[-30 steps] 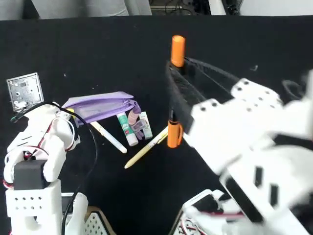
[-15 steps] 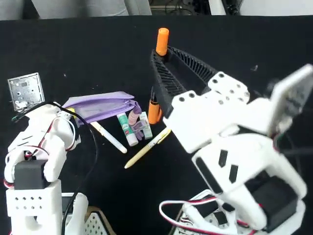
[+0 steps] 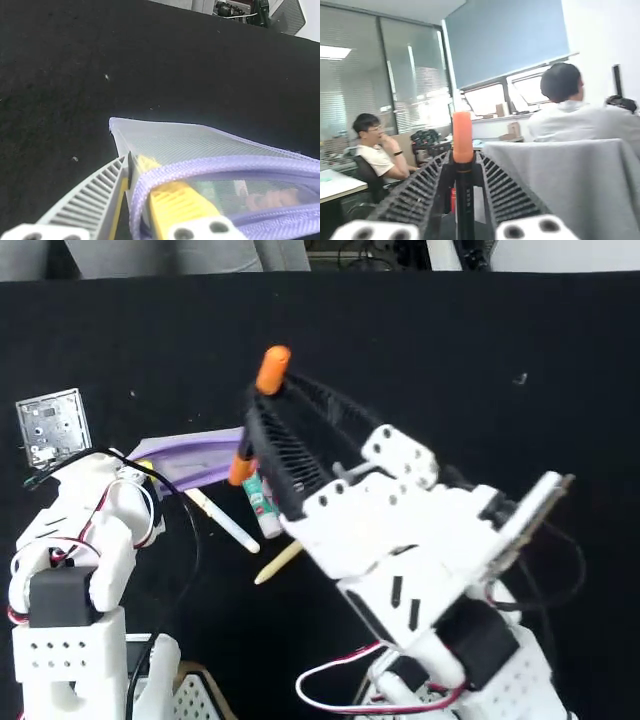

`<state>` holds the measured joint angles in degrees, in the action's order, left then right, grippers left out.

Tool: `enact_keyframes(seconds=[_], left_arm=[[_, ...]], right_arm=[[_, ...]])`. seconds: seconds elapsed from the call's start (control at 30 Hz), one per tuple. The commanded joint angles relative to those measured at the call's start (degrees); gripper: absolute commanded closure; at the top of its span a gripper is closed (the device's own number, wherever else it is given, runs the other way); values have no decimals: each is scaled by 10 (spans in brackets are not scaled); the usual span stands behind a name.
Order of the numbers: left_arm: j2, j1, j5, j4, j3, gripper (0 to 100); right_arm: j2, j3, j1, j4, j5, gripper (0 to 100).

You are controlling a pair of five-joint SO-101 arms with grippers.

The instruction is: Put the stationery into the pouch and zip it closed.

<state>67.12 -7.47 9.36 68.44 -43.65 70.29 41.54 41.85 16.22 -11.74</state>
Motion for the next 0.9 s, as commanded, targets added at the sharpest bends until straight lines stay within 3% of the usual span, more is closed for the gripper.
enact_keyframes(seconds=[0.0,0.27,0.47,0.87], left_arm=[[-9,12,8,-11,-5,971],[-9,12,8,-11,-6,971],[-9,11,8,-11,-6,971],[-9,9,8,-11,-5,971]], right_arm=[[8,23,32,-49,0,988],[8,142,59,-189,1,988],[8,234,62,-322,99,988],[-102,260,60,-402,113,988]])
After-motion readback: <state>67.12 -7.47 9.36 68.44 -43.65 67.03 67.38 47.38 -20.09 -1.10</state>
